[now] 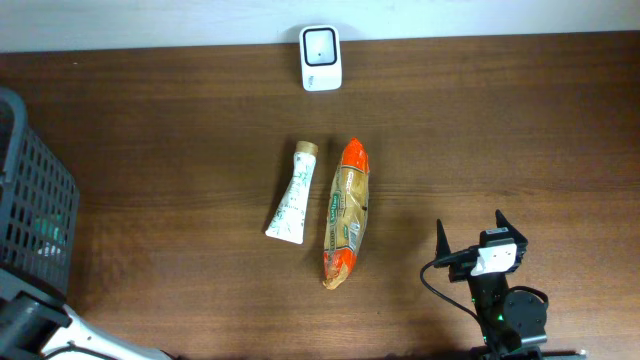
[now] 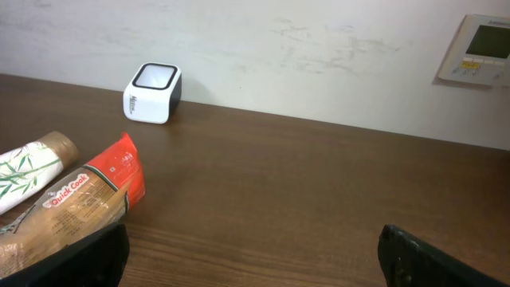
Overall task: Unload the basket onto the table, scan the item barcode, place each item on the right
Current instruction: 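Grasp the small green-and-white packet in the basket with the left gripper, then set the small packet on the table left of the tube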
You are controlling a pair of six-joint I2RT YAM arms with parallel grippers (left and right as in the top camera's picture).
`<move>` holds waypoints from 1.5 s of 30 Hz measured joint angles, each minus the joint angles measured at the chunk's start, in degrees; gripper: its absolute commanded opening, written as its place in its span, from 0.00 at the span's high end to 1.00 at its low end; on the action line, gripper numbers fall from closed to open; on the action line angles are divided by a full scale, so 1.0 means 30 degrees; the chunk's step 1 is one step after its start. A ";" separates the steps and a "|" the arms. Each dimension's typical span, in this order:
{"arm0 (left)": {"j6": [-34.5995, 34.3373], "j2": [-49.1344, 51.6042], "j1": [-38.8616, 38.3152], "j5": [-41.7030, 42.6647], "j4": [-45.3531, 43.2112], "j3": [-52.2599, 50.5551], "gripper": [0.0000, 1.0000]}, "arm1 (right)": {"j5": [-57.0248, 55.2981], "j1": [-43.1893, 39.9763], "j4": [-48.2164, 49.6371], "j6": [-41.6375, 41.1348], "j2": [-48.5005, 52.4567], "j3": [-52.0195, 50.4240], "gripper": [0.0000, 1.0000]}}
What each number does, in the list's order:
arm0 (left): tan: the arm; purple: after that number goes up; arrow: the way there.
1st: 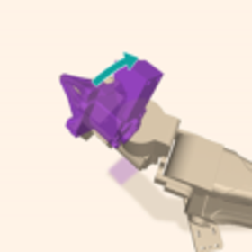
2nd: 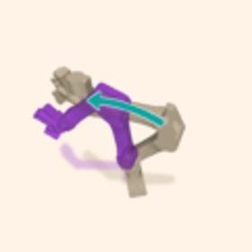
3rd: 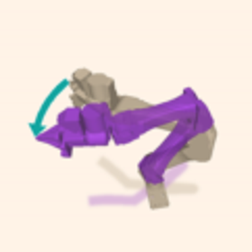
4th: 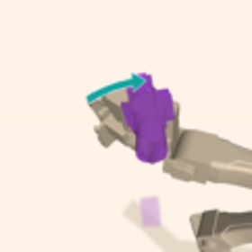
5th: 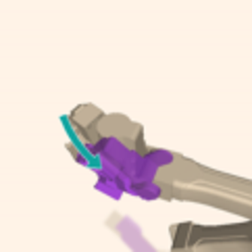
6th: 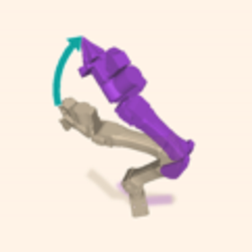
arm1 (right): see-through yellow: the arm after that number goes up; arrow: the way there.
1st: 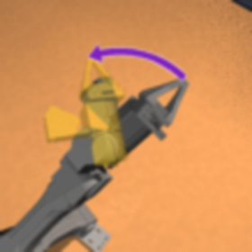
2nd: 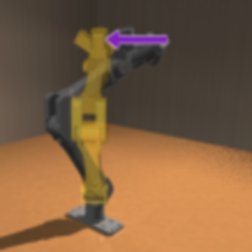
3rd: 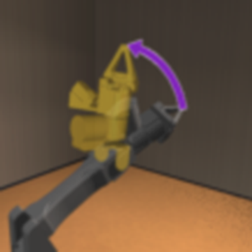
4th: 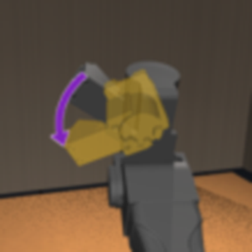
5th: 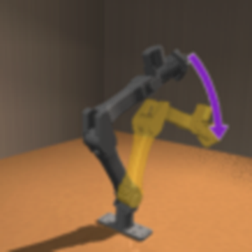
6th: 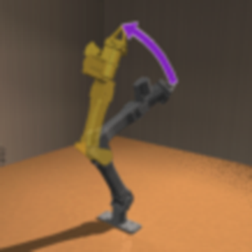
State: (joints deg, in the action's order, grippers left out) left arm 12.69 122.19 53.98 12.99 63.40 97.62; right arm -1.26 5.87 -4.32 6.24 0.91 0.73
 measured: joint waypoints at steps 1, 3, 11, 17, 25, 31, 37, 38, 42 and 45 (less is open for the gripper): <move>-0.0189 0.0000 0.0000 -0.0160 0.0342 0.0444 1.00 | 0.0000 0.0000 0.0000 -0.0029 0.0000 0.0000 0.02; -0.0962 -0.0248 0.0000 -0.0466 0.0816 0.2448 1.00 | 0.0007 0.0000 0.0000 0.0000 0.0000 0.0000 0.02; -0.3570 -0.5756 -0.0080 0.0058 -0.0364 0.4364 1.00 | 0.0007 0.0000 0.0000 -0.0015 0.0000 0.0000 0.02; -0.5158 -1.2072 -0.6054 0.2769 -0.0262 0.7089 1.00 | -0.0007 0.0000 0.0000 -0.0015 0.0007 0.0000 0.02; -0.5727 -1.1030 -1.6393 0.3155 0.0969 -0.0459 1.00 | 0.0007 0.0000 0.0000 -0.0022 0.0000 0.0000 0.02; -0.7096 -1.0775 -1.8192 0.2798 -0.7723 -1.0506 1.00 | 0.0007 0.0000 0.0000 -0.0015 0.0000 0.0000 0.02; -0.8211 -1.0404 -1.8200 0.1800 -0.9624 -1.2400 0.52 | 0.0000 0.0000 0.0000 -0.0015 0.0000 0.0000 0.02; -0.8167 -1.0404 -1.8200 0.1734 -0.9377 -1.2138 0.49 | 0.0000 0.0000 0.0000 -0.0015 0.0000 0.0000 0.02; -0.6958 -1.1009 -1.8207 0.0335 -0.6273 -0.7227 0.14 | 0.0000 0.0000 0.0000 -0.0015 0.0000 0.0000 0.02; -0.5501 -1.2582 -1.8119 -0.2914 -0.3031 -0.1392 0.01 | 0.0000 0.0000 0.0000 -0.0015 0.0000 0.0000 0.02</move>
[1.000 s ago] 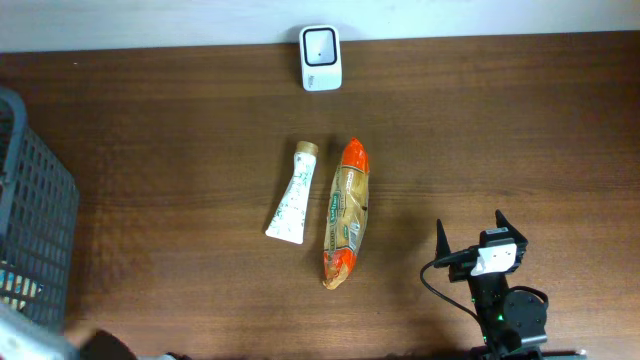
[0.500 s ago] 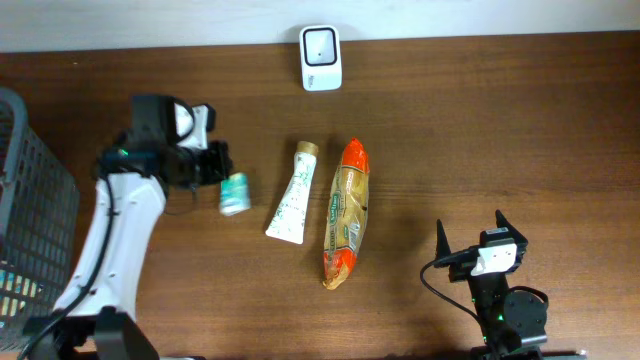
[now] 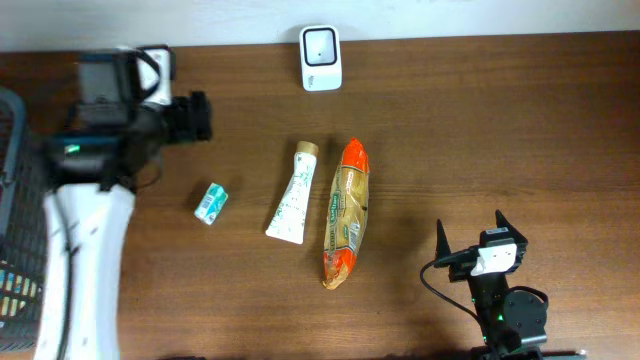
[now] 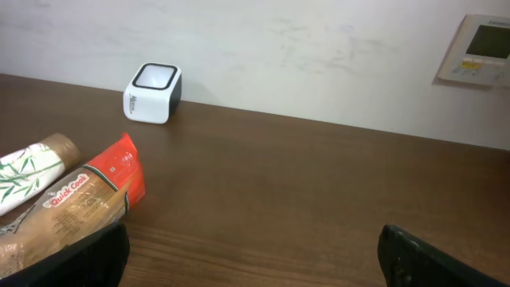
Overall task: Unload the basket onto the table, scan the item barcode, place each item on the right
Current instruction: 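Set the small packet on the table left of the tube, then grasp the yellow snack bag in the basket with the left gripper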
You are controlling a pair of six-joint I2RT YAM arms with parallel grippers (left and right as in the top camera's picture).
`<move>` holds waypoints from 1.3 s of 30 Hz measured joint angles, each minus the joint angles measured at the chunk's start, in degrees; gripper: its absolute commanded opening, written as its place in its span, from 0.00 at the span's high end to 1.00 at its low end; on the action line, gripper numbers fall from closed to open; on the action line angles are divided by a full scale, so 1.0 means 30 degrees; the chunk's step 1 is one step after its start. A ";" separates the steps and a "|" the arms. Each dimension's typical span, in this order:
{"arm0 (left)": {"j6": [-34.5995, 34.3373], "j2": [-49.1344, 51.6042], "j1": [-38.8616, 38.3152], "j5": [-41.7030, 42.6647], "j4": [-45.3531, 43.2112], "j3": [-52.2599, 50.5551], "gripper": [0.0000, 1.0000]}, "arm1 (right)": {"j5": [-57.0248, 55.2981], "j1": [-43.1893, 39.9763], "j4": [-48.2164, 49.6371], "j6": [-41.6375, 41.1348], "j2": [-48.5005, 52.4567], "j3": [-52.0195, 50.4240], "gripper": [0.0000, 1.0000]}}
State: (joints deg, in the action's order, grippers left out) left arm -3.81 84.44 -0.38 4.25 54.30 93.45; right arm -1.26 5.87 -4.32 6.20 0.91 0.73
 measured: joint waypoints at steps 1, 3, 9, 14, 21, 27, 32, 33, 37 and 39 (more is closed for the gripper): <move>0.0270 -0.0401 0.0313 -0.1188 0.0962 0.1566 0.01 | 0.0007 0.0000 0.0000 0.0007 0.0000 0.0000 0.02; 0.0430 -0.0867 0.1872 -0.3038 0.1690 0.3832 0.01 | 0.0007 0.0000 0.0000 0.0007 0.0000 0.0000 0.01; -0.2514 -0.1275 1.0622 -0.7541 0.2259 0.4692 0.00 | 0.0000 0.0000 0.0000 0.0000 0.0000 0.0000 0.01; -0.4058 0.0102 1.5395 -0.8029 0.2943 0.1982 0.01 | 0.0007 0.0000 0.0000 0.0000 0.0000 0.0000 0.01; -0.3534 0.1603 1.9547 -0.8080 0.1814 -0.2805 0.01 | 0.0000 0.0000 0.0000 0.0000 0.0000 0.0000 0.02; -0.2062 0.4262 2.1019 -0.8000 0.1581 -0.3249 0.01 | 0.0000 0.0000 0.0000 0.0000 0.0000 0.0000 0.02; -0.1144 0.4473 2.1755 -0.7963 -0.0102 -0.3322 0.00 | 0.0000 0.0000 0.0000 0.0007 0.0000 0.0000 0.02; -0.0852 0.4481 2.1821 -0.7781 -0.0452 -0.3337 0.00 | 0.0007 0.0000 0.0000 0.0015 0.0000 0.0000 0.02; 0.1763 0.4488 2.1923 -0.5617 -0.2280 -0.3359 0.00 | 0.0000 0.0000 0.0000 0.0000 0.0000 0.0000 0.02; 0.3490 0.4488 2.1930 -0.5333 -0.3308 -0.3366 0.02 | 0.0000 0.0000 0.0000 0.0000 0.0000 0.0000 0.02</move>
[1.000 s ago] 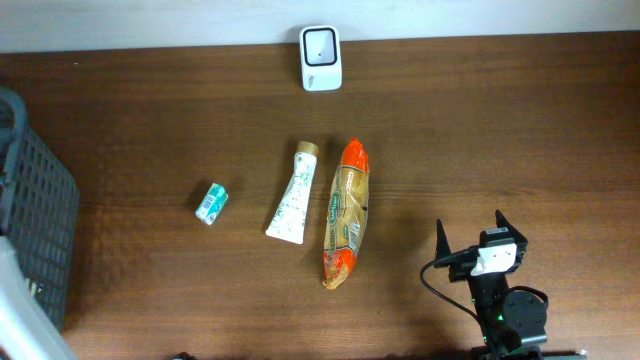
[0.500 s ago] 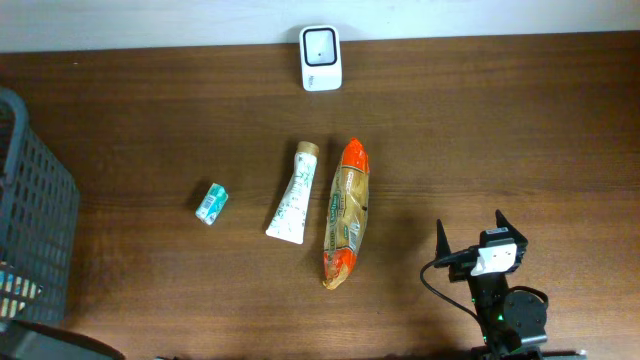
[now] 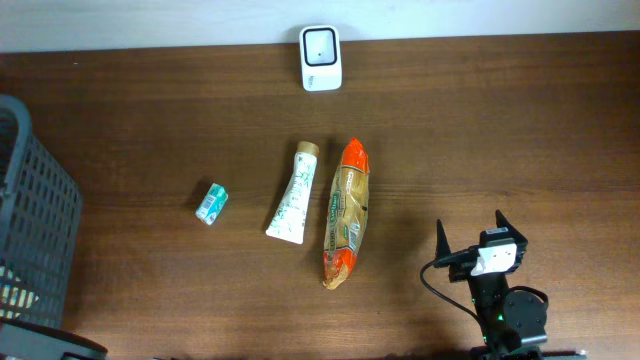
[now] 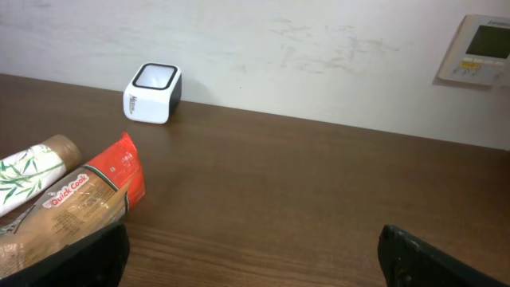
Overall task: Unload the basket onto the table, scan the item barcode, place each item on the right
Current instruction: 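Grasp the yellow snack bag in the basket with the left gripper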
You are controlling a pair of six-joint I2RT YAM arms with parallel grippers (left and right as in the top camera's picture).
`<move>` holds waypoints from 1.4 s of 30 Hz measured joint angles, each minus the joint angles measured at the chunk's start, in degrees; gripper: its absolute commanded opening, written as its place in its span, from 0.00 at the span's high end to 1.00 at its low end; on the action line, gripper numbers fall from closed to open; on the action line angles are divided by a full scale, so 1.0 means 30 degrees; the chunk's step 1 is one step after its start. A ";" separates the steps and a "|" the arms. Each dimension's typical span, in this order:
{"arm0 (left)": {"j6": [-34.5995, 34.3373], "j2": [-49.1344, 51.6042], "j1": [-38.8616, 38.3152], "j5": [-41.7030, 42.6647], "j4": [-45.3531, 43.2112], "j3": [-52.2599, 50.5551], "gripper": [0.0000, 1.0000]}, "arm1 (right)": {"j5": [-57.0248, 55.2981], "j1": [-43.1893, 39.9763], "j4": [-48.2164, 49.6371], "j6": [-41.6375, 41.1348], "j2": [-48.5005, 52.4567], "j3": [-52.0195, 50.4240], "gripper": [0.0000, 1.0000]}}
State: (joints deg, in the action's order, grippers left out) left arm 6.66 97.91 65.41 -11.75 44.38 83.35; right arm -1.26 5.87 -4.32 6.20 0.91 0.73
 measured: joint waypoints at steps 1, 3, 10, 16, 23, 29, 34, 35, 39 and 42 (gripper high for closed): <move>0.0816 0.0000 0.0000 0.0138 -0.0350 0.0000 0.03 | 0.0000 0.0000 0.0000 0.0007 0.0000 0.0000 0.02; 0.2514 0.0015 0.0000 0.0219 -0.0597 0.0000 0.04 | 0.0000 0.0000 0.0000 0.0000 0.0000 0.0000 0.02; 0.3934 0.1596 0.0510 0.0277 -0.0146 0.0000 0.04 | 0.0000 0.0000 0.0000 0.0000 0.0000 0.0000 0.01; 0.4022 0.2601 0.0962 0.0444 -0.0109 0.0000 0.16 | 0.0000 0.0000 0.0000 -0.0007 0.0000 0.0000 0.02; 0.4080 0.4444 0.0962 0.1821 0.0889 0.0015 1.00 | 0.0000 0.0000 0.0000 0.0007 0.0000 0.0000 0.02; 0.3111 0.4444 0.0933 0.2739 0.2382 0.0801 1.00 | 0.0000 0.0000 0.0000 0.0007 0.0000 0.0000 0.02; -0.1166 0.1800 0.0794 0.5450 0.3381 0.5501 1.00 | 0.0000 0.0000 0.0000 0.0000 0.0000 0.0000 0.02; -0.2215 0.0590 0.0794 0.6215 0.3133 0.6521 1.00 | 0.0000 0.0000 0.0000 0.0007 0.0000 0.0000 0.02; -0.6608 -0.3126 0.0576 1.0768 0.2769 0.8065 1.00 | 0.0007 0.0000 0.0000 0.0007 0.0000 0.0000 0.02; -0.8167 -0.3752 -0.1523 1.4367 0.3810 0.8080 1.00 | -0.0007 0.0000 0.0000 0.0007 0.0007 0.0000 0.01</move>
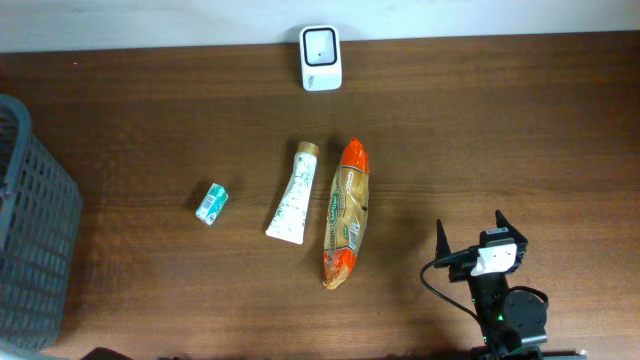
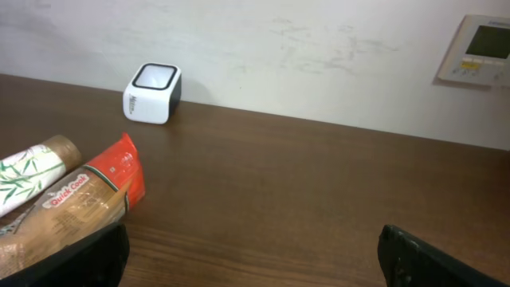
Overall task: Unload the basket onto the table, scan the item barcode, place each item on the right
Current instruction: 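Grasp the yellow snack bag in the basket with the left gripper, then place the yellow snack bag beside the small packet and release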
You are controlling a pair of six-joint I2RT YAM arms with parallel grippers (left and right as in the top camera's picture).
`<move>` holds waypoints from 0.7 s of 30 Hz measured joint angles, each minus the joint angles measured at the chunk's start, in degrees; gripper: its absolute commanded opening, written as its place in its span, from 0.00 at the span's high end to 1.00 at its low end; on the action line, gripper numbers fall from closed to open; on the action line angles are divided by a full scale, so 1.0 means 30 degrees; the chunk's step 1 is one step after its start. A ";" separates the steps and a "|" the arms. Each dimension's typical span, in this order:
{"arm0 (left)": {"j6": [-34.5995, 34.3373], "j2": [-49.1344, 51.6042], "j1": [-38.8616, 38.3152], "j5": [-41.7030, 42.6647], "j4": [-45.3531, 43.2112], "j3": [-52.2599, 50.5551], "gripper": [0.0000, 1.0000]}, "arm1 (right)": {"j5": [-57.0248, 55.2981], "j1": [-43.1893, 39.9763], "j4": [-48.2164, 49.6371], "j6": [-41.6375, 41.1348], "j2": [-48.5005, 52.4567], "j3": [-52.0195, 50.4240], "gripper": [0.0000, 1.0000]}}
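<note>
A white barcode scanner [image 1: 320, 44] stands at the table's far edge; the right wrist view shows the scanner [image 2: 152, 92] against the wall. Mid-table lie a white tube [image 1: 293, 192] with a brown cap and, to its right, an orange-ended food packet [image 1: 347, 212]; the tube [image 2: 32, 169] and packet [image 2: 76, 201] also show at the left of the right wrist view. A small teal box [image 1: 210, 203] lies left of the tube. My right gripper [image 1: 470, 224] rests open at the near right, nothing between its fingers [image 2: 430, 257]. The left gripper is out of view.
A dark grey mesh basket [image 1: 30, 220] stands at the table's left edge. A white wall panel [image 2: 482, 49] hangs on the wall behind the table at the right.
The piece of left arm that showed at the bottom left corner is gone from view. The items, the scanner and the right gripper have not moved.
At first only the tube and packet lay mid-table, with the left arm low by the basket. Then the left arm stood over the table's upper left and a small teal box lay left of the tube. After that the arm was back at the bottom left, and it is now out of view.
</note>
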State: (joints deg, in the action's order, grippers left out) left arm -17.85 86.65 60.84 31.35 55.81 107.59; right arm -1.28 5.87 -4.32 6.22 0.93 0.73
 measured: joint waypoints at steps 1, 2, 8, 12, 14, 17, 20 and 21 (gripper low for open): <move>-0.0007 -0.0029 -0.1705 0.0474 0.1421 -0.0007 1.00 | 0.0007 0.0000 0.0000 0.0000 -0.0007 0.0000 0.02; 0.0051 -0.0022 -0.3155 0.0474 0.2149 0.0015 1.00 | 0.0000 0.0000 0.0007 -0.0007 0.0000 0.0000 0.02; 0.0073 -0.0248 -1.3879 -0.5544 0.4364 -0.2863 1.00 | -0.0036 0.0000 0.0000 0.0007 -0.0007 0.0000 0.02; -0.1814 -0.0313 -1.7872 -0.9078 0.2215 -0.7140 1.00 | -0.0051 0.0000 0.0000 -0.0007 0.0000 0.0000 0.02; -0.2390 -0.0328 -1.8484 -0.9959 0.0321 -0.9413 1.00 | -0.0051 0.0000 0.0007 -0.0007 -0.0007 0.0000 0.02; -0.3126 -0.0321 -1.8688 -1.0979 -0.2426 -1.3012 1.00 | -0.0051 0.0000 0.0000 -0.0007 -0.0007 0.0000 0.02; -0.5064 -0.0408 -1.8688 -1.2611 -0.4634 -1.5824 1.00 | -0.0058 0.0000 0.0000 -0.0007 -0.0007 0.0000 0.01; -0.5865 -0.0393 -1.8688 -1.2815 -0.5093 -1.6793 1.00 | -0.0051 0.0000 0.0000 -0.0015 -0.0007 0.0000 0.02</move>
State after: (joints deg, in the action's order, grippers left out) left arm -35.44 85.47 4.78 -7.09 40.53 57.21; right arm -1.43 5.87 -4.32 6.17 0.91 0.73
